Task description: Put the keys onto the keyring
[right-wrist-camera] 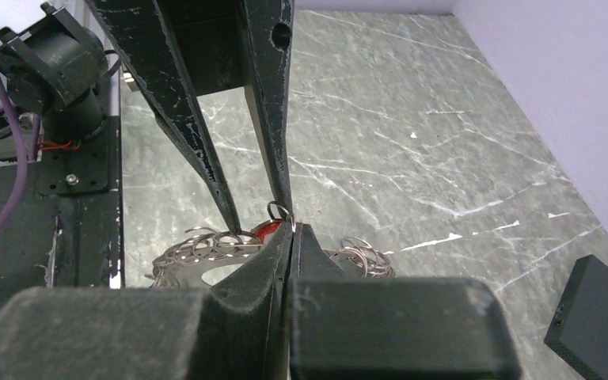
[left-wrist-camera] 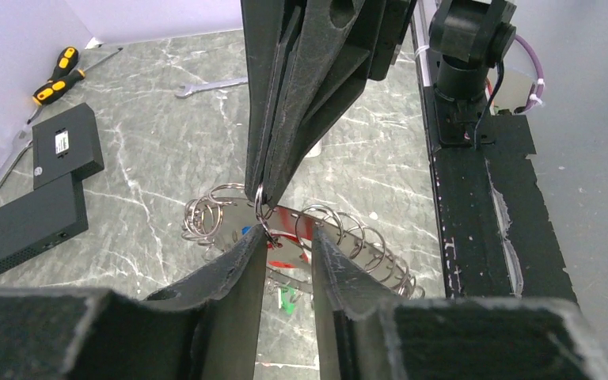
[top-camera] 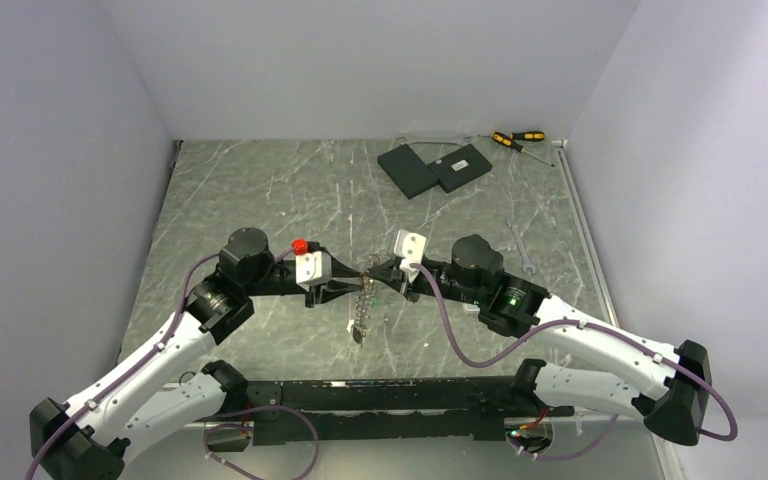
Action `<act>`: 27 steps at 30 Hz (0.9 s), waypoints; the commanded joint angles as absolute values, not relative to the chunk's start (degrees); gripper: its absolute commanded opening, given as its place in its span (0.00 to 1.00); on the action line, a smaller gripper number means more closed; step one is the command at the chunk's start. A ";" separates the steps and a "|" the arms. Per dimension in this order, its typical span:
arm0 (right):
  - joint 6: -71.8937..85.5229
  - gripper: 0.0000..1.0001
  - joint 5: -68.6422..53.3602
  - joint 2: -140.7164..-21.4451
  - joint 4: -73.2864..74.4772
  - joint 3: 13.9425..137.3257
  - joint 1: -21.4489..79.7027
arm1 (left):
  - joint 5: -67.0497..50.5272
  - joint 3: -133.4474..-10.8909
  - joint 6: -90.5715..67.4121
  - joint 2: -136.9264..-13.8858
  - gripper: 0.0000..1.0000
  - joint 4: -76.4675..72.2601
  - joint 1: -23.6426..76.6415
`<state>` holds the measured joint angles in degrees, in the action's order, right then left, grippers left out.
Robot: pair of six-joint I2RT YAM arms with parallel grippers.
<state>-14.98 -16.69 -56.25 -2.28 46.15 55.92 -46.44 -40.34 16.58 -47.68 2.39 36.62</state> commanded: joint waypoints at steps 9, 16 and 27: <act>-14.26 0.00 -17.76 -55.24 -8.05 47.73 55.81 | -46.39 -39.65 12.63 -45.83 0.32 -3.10 36.92; -13.90 0.00 -20.34 -55.93 -8.32 48.10 55.81 | -45.90 -39.54 12.04 -46.23 0.30 -3.78 36.90; -12.86 0.00 -23.30 -56.50 -9.19 48.67 55.81 | -44.89 -39.81 12.66 -46.49 0.20 -2.92 36.87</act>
